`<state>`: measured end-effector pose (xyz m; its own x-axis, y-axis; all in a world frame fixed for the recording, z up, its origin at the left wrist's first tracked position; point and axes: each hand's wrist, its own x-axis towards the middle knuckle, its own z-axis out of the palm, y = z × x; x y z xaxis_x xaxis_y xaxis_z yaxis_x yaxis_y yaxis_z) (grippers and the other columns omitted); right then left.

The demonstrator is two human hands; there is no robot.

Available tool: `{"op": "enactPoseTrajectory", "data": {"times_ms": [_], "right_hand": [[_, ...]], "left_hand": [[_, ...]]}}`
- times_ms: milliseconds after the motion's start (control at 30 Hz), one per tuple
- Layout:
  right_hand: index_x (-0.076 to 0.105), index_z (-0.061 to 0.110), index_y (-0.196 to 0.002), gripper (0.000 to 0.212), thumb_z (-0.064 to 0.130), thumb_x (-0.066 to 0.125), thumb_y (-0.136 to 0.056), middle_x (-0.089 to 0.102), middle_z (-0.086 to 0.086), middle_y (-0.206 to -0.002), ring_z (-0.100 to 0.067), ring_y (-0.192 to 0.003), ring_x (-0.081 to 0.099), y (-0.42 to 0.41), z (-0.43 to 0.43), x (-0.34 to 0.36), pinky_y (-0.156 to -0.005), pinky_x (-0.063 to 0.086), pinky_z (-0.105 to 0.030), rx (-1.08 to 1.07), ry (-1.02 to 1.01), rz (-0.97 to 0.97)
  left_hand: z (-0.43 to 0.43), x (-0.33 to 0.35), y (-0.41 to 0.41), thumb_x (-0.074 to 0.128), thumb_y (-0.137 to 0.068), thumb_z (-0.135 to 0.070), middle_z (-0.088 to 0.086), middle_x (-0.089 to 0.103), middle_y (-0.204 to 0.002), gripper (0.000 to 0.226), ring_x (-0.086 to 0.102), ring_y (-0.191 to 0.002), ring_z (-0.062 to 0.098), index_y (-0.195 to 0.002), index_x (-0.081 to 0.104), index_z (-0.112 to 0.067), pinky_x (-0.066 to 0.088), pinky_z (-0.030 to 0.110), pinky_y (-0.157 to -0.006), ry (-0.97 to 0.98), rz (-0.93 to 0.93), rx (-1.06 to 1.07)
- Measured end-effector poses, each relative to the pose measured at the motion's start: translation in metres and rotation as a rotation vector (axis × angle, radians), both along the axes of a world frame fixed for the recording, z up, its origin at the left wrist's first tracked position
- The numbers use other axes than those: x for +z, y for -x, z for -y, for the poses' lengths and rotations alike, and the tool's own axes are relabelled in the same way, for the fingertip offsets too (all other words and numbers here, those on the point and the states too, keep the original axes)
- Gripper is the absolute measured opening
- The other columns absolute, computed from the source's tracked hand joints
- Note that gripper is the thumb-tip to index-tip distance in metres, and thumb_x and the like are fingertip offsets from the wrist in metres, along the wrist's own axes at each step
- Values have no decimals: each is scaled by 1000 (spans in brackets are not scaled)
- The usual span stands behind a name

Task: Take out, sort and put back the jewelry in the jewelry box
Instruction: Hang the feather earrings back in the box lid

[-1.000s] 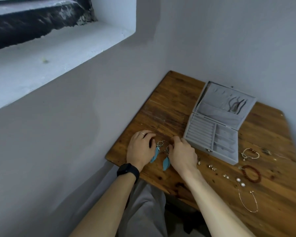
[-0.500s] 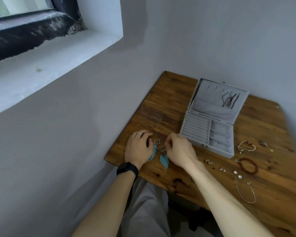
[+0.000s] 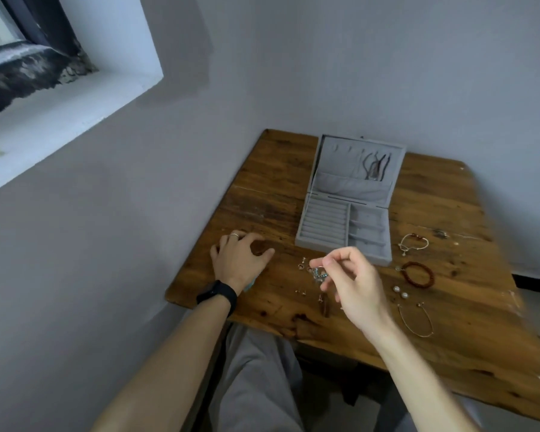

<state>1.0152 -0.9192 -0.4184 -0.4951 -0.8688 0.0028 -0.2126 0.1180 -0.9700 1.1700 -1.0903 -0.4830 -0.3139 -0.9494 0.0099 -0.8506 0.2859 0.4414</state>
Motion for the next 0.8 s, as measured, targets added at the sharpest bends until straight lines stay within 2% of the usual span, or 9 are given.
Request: {"op": "enactPoseTrajectory", "data": {"times_ms": [100,200,300,367,433,500,567,667,800], "right_hand": [[64,18,-99,7,21,58,-100,75,7,-92,-3,-64,61,2,-17,-1,-53,43,-13,8,-3,18],[71,25,-106,13,23,59,-99,74,10,-89,2,-71,63,5,-32,-2,-62,47,-15,7,-4,5],[70,29,-111,17,23,59,-99,74,15,-91,4,-79,65,9,-44,-5,-67,49,-15,2,-7,-6],[66,33,-115,19,24,61,-98,74,17,-92,4,-89,68,12,-49,-7,-70,52,-15,-19,-11,16],[61,30,-115,20,25,64,-96,75,16,-91,2,-89,69,16,-52,-9,-68,53,-15,-60,-6,82],[58,21,-112,18,23,65,-96,76,11,-90,2,-77,68,20,-55,-8,-61,51,-15,-103,20,133],[56,18,-112,16,22,62,-97,77,6,-91,1,-66,63,24,-56,-6,-57,48,-16,-125,46,158],[53,22,-115,16,24,58,-100,77,5,-94,-5,-60,56,32,-56,-1,-57,47,-21,-110,56,128],[53,20,-112,11,23,55,-102,76,3,-91,-8,-59,54,42,-51,11,-55,46,-22,-83,62,72]], "left_hand": [[2,1,7,68,-84,-60,-5,57,-129,24,46,-125,22,-99,71,-42,33,46,-110,-36,-66,43],[3,2,9,72,-84,-54,-5,62,-125,11,49,-120,21,-84,72,-43,40,45,-105,-61,-107,79],[2,8,9,68,-89,-50,-8,65,-116,10,53,-117,19,-84,67,-41,45,40,-100,-83,-138,87],[-1,15,10,66,-94,-41,-11,66,-103,9,58,-111,16,-89,67,-34,47,33,-92,-156,-315,107],[-4,23,14,65,-97,-29,-8,70,-100,4,64,-102,13,-95,66,-26,51,31,-90,-269,-596,168],[-10,33,19,63,-98,-20,-3,73,-98,6,68,-92,11,-103,64,-18,55,35,-92,-359,-798,208],[-17,46,24,63,-98,-16,0,74,-97,13,70,-92,13,-111,61,-16,56,33,-88,-408,-912,199],[-27,67,33,63,-98,-16,3,76,-98,20,73,-91,21,-118,60,-16,58,34,-81,-488,-991,57],[-46,98,51,64,-98,-18,5,74,-94,24,67,-82,20,-121,64,-13,55,33,-79,-674,-888,-277]]}}
